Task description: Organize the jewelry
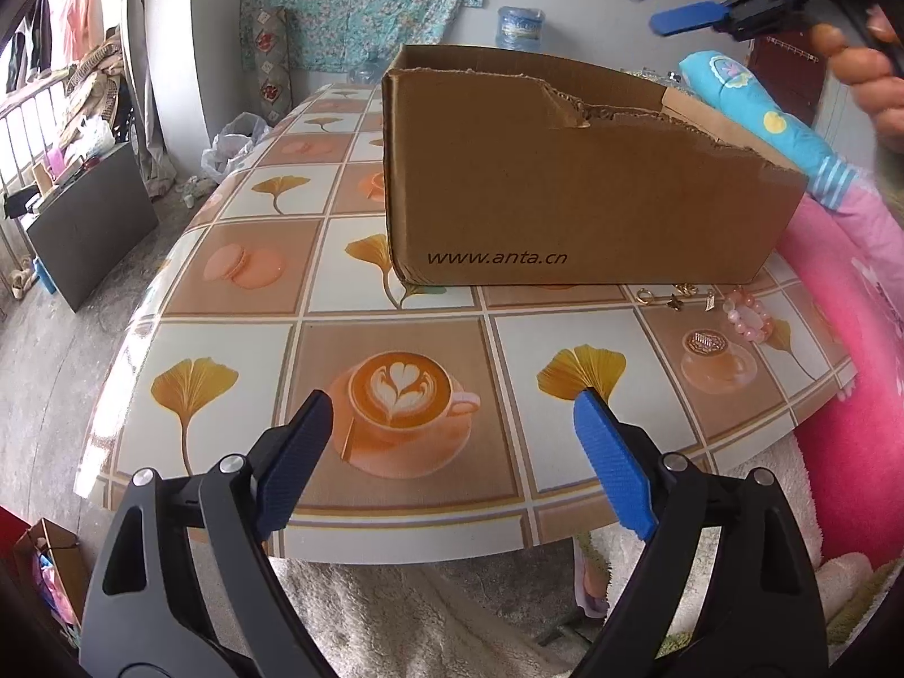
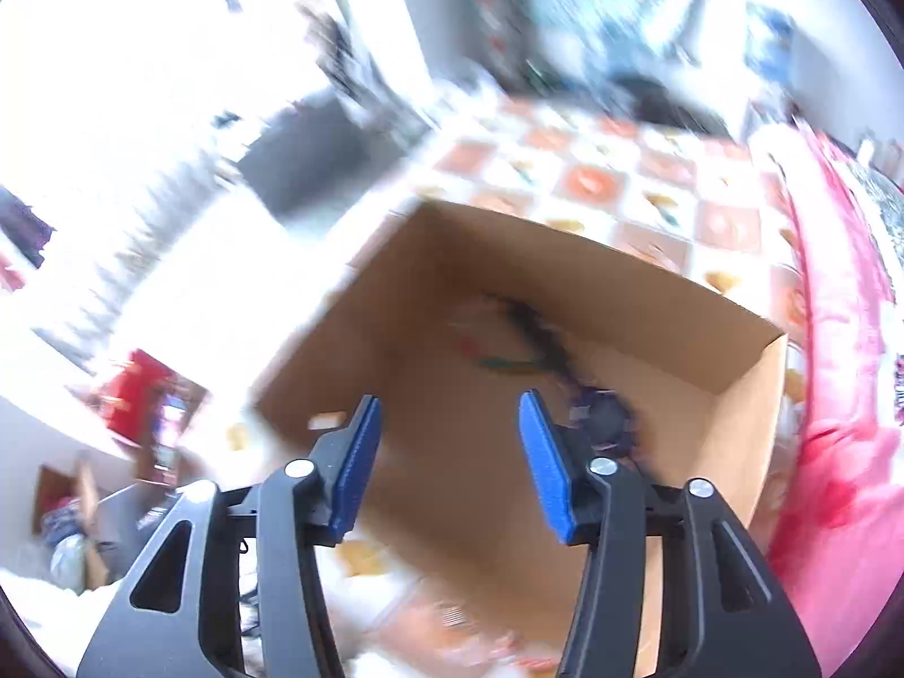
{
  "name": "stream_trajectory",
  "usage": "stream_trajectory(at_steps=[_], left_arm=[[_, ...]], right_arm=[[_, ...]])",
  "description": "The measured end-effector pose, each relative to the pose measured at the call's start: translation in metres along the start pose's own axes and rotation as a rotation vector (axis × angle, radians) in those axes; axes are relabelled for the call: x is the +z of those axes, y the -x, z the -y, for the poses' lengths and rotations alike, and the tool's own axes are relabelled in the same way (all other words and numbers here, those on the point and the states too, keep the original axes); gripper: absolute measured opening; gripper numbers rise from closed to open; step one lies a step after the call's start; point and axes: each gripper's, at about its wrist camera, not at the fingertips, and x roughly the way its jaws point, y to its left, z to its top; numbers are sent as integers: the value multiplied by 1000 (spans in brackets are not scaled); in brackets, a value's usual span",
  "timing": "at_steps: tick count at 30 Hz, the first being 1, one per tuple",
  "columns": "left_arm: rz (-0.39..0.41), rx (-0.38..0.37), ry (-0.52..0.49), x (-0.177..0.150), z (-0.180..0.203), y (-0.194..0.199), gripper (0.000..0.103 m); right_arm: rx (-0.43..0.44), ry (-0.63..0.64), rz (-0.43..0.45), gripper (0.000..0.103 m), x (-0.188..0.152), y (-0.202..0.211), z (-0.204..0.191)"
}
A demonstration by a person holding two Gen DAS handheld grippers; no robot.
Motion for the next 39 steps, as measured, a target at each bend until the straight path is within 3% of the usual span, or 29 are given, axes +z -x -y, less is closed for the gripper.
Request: stream_trajectory(at_steps=[2,4,8,10,13,20,22,27,34,36,39], left_arm=[[-4,-4,-12,2,2,-5,83],[-15,-3,-26,4,5,-11,83],[-43,-11,-42,7,13,-20,83],[-53,-19,-54,8,18,-23,83],[-66,-4,-70,9,26,-26,83],[-68,21,-56,15,34,-33,84],[-70,34,-71,14,35,-35,85],[-70,46,-60,15,32,-38,93],[-77,48,-60,17,33,-39,95],[-83,54,-66,18,34,-40,96],[-103,50,-62,20,32,-41,96]], right_arm=[[82,-4,13,51,-31,12,-13],[114,-55,-28,51,-52,3,-13],[32,-201,-126,51,-97,-29,7],[-4,-273,-103,51,-105,-32,27],[24,-341,-58,51,-106,-31,48],[-139,-272,29,51,-102,-29,43],[-209,-227,51,70,-119,-25,38],[-437,-159,134,95,-149,7,20],[-690,-60,243,96,-186,42,-3],[-702,-34,266,96,-186,47,-8],[-647,-38,315,96,-185,60,-9]])
